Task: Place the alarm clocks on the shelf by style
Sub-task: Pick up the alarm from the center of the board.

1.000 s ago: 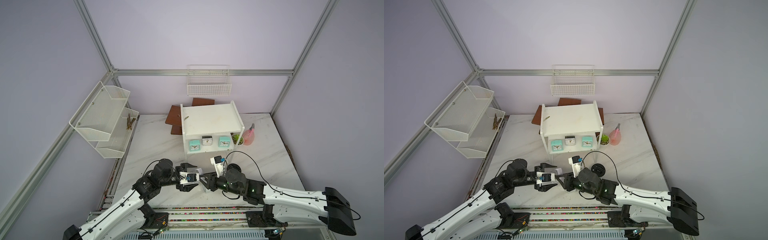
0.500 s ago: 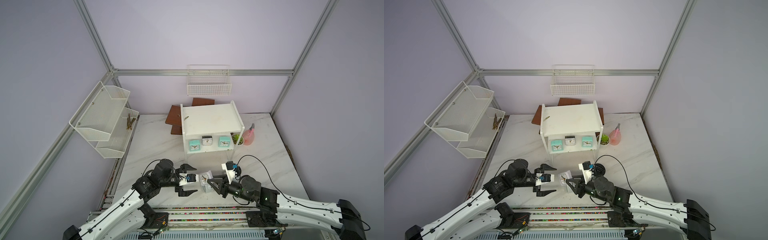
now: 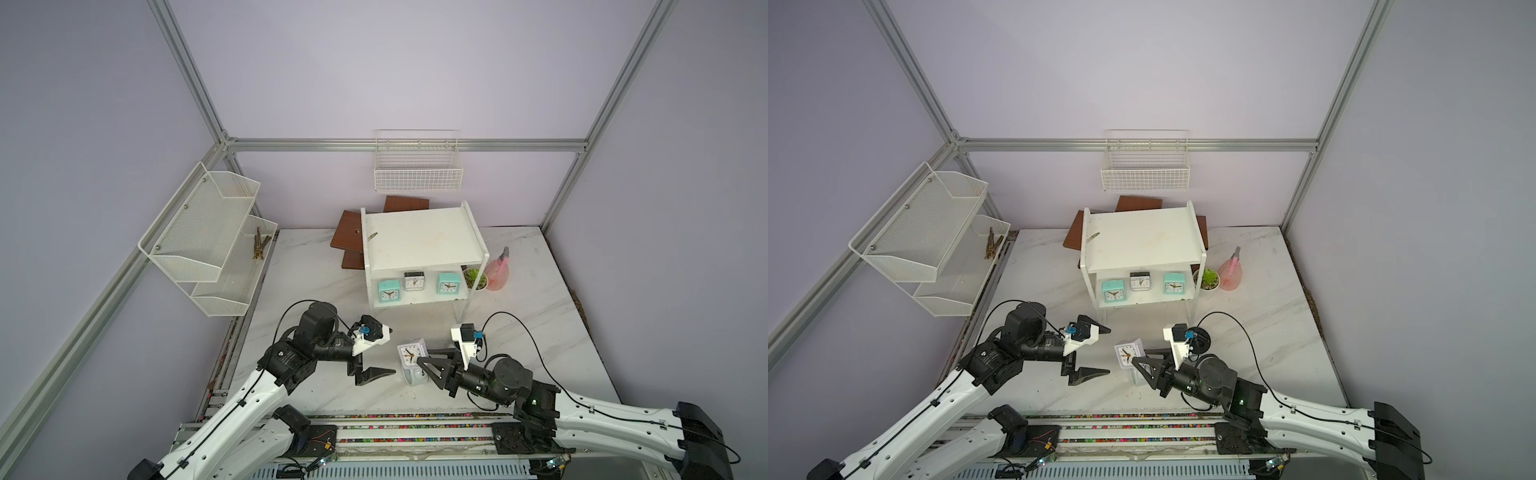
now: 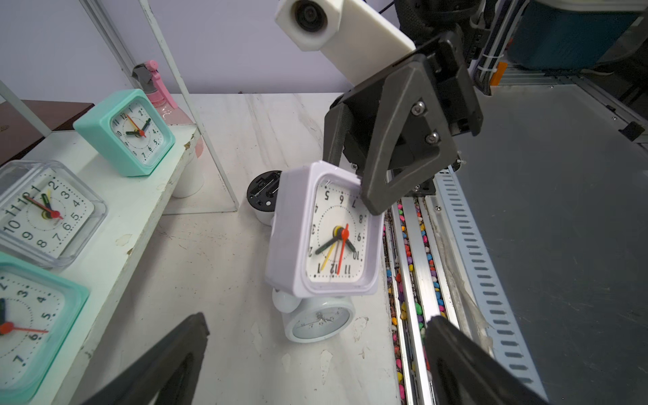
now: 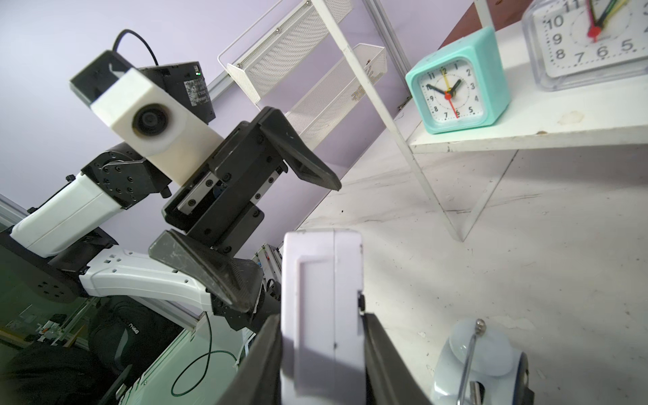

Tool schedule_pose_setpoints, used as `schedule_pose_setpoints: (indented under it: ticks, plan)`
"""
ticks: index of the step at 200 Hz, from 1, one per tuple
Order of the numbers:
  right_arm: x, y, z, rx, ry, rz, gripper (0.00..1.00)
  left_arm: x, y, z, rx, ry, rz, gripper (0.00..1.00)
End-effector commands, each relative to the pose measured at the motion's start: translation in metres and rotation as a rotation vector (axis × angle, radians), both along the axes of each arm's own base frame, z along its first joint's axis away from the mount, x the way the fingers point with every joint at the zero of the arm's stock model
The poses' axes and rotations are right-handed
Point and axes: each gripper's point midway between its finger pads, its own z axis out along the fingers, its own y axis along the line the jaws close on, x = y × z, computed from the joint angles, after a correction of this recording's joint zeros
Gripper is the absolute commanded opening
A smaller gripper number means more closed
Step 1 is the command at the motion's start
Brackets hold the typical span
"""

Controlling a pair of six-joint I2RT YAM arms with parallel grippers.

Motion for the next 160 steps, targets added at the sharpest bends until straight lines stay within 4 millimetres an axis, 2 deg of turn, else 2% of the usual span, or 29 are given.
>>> schedule_pose_setpoints:
  ticks: [1, 24, 99, 133, 160]
  plan:
    - [-0.001, -0.001, 0.024, 0.077, -0.048, 0.005, 0.34, -0.007, -0.003, 0.017, -0.066, 0.075, -0.051, 0.99]
    - [-0.002, -0.004, 0.032, 0.148, -0.044, 0.004, 0.33, -0.005, -0.007, 0.023, -0.109, 0.144, -0.070, 0.98]
    - [-0.002, -0.018, 0.084, 0.488, -0.062, -0.002, 0.31, 0.007, -0.014, 0.049, -0.241, 0.352, -0.092, 0.97]
    - [0.007, -0.029, 0.091, 0.639, -0.059, -0.058, 0.30, 0.016, -0.013, 0.054, -0.272, 0.438, -0.098, 0.93]
    - [0.010, -0.025, 0.094, 0.710, -0.061, -0.053, 0.29, 0.018, -0.015, 0.054, -0.277, 0.484, -0.112, 0.89]
